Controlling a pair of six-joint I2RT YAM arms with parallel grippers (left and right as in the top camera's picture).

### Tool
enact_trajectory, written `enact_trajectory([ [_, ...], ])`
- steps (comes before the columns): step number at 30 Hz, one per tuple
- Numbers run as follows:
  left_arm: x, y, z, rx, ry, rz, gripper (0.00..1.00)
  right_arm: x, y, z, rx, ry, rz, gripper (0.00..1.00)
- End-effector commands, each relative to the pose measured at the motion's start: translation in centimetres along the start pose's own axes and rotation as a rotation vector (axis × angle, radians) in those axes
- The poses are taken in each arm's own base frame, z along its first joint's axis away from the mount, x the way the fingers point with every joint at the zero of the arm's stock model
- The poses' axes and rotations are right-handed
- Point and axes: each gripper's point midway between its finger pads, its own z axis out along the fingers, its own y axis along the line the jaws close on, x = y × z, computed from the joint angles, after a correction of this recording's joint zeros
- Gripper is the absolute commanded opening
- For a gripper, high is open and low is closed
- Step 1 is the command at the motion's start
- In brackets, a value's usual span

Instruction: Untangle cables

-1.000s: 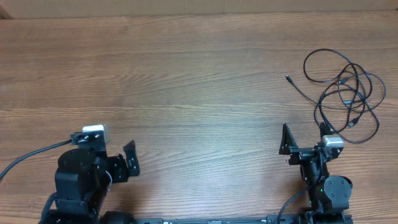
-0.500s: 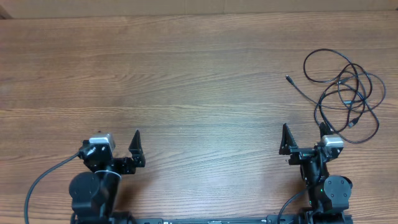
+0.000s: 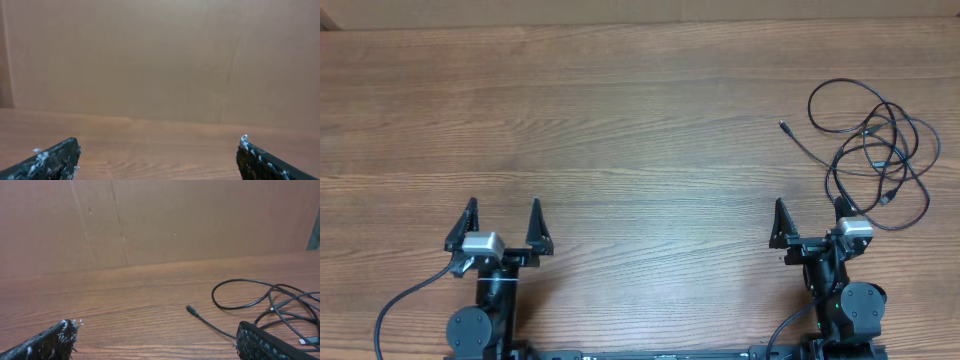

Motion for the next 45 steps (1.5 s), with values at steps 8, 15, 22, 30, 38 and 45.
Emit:
enact_trajectory([
  [8,3.6,2.4,-0.3,-0.124,0.106,0.023,1.0,0.2,0.0,0.0,0.001,-0.004,0.004,1.0],
  [15,6.8,1.8,-0.8,-0.08,0.239,0.022,0.99,0.2,0.0,0.0,0.001,-0.004,0.004,1.0],
  [22,6.8,1.8,-0.8,-0.084,0.239,0.023,1.0,0.2,0.0,0.0,0.002,-0.003,0.004,1.0],
  [30,6.8,1.8,-0.8,-0.083,0.239,0.023,0.99,0.2,0.0,0.0,0.001,-0.004,0.004,1.0],
  [38,6.8,1.8,-0.8,-0.084,0.239,0.023,1.0,0.2,0.0,0.0,0.001,-0.004,0.004,1.0],
  [45,6.8,1.8,-0.8,-0.083,0.239,0.023,1.0,0.2,0.0,0.0,0.001,-0.004,0.004,1.0],
])
